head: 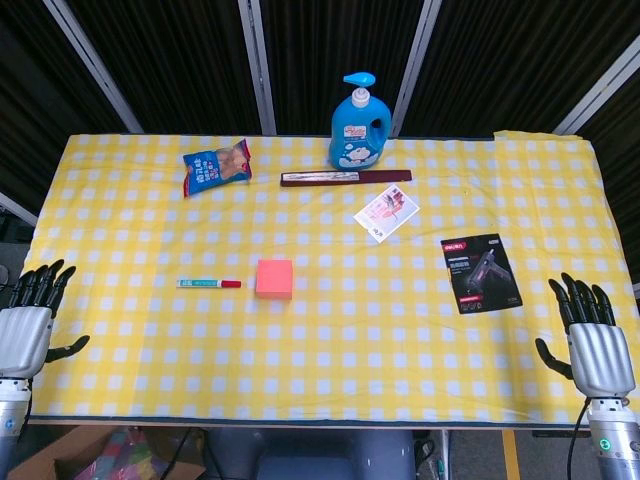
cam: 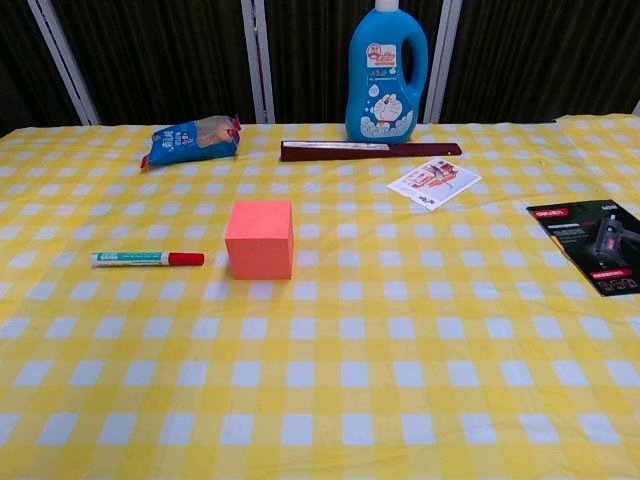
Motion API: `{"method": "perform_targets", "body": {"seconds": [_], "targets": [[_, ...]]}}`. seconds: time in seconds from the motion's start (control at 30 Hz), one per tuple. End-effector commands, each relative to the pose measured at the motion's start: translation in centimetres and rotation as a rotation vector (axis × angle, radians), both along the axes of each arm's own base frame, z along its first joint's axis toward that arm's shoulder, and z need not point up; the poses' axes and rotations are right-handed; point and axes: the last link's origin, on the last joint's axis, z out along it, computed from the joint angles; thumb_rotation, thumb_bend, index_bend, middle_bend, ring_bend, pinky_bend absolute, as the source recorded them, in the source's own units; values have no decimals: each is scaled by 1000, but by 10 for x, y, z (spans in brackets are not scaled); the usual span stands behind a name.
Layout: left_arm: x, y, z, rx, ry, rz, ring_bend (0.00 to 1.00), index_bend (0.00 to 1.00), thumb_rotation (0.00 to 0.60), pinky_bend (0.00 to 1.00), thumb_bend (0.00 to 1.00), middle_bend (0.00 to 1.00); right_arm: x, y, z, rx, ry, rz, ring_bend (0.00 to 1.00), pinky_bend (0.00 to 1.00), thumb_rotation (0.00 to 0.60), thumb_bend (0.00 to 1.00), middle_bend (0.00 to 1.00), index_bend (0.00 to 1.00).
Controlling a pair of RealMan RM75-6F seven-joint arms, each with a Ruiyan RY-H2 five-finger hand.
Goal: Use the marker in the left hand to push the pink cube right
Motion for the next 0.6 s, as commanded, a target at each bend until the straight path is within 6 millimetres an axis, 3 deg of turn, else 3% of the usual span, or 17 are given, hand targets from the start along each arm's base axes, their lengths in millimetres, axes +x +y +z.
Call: {"method": "perform_targets", "body": {"seconds": [0.03,0.37,0.6], "targets": [[0,0,0,-1,0,0,0,0,600,0,71,0,0,0,0,0,-1,1,0,0,600,379,0,0],[0,1,-2,-9,-5,15,0,0,600,0,71,0,0,0,-1,2,4,2,0,0,600,379,0,0],[11,26,-9,-36,-16,17,0,3,600,32,72,0,0,-1,-1,0,2,-2,0,0,600,379,0,0]]}}
